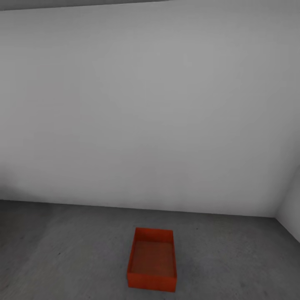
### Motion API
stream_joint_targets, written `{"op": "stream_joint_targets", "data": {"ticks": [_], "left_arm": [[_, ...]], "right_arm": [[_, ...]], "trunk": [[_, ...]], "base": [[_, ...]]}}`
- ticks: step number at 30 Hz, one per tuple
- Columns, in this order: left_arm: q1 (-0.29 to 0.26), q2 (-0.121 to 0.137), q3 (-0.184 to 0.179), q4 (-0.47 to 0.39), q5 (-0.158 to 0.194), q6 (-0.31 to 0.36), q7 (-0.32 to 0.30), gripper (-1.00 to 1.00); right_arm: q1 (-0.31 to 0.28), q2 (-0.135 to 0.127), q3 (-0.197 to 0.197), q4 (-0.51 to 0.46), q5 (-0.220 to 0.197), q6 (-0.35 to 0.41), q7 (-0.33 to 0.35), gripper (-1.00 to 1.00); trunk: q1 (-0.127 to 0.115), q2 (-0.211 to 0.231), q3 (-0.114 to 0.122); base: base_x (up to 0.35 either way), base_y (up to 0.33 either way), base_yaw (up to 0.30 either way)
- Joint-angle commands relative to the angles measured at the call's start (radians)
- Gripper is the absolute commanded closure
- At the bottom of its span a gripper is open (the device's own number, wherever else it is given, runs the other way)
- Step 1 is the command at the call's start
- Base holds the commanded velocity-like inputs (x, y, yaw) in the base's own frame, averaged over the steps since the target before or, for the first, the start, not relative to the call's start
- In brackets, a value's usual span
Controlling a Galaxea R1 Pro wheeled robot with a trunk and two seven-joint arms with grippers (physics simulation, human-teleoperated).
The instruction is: Move the two storage containers from the living room to the garage. In the garage, place one container on the floor and stack the other container on top of it (either order is fine).
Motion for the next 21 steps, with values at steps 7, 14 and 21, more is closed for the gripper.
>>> {"op": "stream_joint_targets", "data": {"ticks": [7,14,21], "left_arm": [[-0.001,0.0,0.007,0.001,0.0,-0.003,0.001,-1.0],[-0.001,0.0,0.007,0.001,0.0,-0.003,0.001,-1.0],[-0.001,0.0,0.007,0.001,0.0,-0.003,0.001,-1.0]], "right_arm": [[-0.001,0.001,0.008,0.003,-0.009,-0.006,0.001,-1.0],[-0.001,0.0,0.007,0.003,-0.01,-0.005,0.006,-1.0],[-0.001,0.0,0.007,0.003,-0.013,-0.005,0.007,-1.0]], "trunk": [[0.0,-0.001,-0.001],[0.0,-0.001,-0.001],[0.0,-0.001,-0.001]], "base": [[0.0,0.0,0.0],[0.0,0.0,0.0],[0.0,0.0,0.0]]}}
